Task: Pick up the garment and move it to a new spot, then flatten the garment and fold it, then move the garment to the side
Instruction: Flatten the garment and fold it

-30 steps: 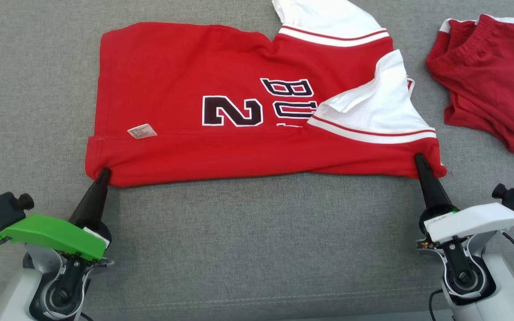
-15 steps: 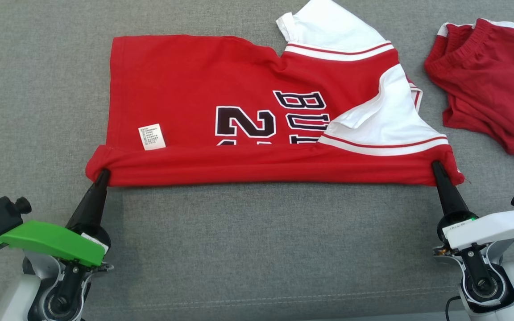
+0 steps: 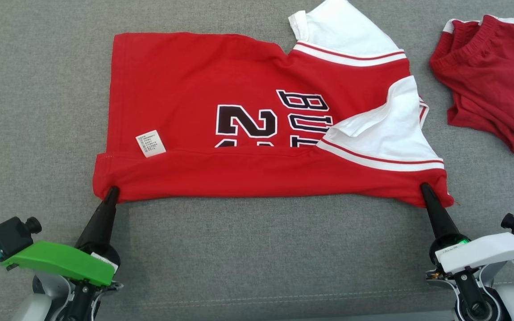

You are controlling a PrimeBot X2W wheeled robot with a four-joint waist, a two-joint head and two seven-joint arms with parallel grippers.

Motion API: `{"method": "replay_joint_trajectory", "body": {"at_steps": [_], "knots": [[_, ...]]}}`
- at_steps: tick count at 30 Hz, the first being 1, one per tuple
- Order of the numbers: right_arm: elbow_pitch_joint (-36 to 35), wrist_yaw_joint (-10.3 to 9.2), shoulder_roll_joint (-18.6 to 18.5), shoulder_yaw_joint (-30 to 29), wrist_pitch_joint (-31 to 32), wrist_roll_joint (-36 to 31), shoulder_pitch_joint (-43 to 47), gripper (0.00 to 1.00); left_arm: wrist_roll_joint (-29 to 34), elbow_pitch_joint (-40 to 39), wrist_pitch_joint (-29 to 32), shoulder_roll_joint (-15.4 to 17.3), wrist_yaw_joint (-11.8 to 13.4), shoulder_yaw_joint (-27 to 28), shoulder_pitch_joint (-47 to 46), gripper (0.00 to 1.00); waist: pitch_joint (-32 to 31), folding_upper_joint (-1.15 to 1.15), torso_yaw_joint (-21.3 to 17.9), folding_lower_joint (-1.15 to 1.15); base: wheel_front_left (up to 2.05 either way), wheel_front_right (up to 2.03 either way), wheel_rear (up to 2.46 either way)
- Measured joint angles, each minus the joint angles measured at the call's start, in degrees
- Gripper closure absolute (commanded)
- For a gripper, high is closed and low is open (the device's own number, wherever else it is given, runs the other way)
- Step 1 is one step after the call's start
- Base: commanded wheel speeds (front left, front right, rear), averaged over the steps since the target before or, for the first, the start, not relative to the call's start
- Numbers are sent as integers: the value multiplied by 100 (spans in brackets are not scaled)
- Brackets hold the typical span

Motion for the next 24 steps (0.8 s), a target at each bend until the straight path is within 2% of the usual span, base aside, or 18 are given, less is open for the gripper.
{"method": "replay_joint_trajectory", "body": {"at_steps": [15,24], "knots": [[-375,-30,-151,-208,-1,1,471,100,3,-344,-233,78,97,165,591,100,-166,0,0,0,0,0,0],[-672,-127,-167,-285,-1,43,789,100,1,-649,-307,75,240,164,955,100,-137,0,34,0,0,0,0]]}}
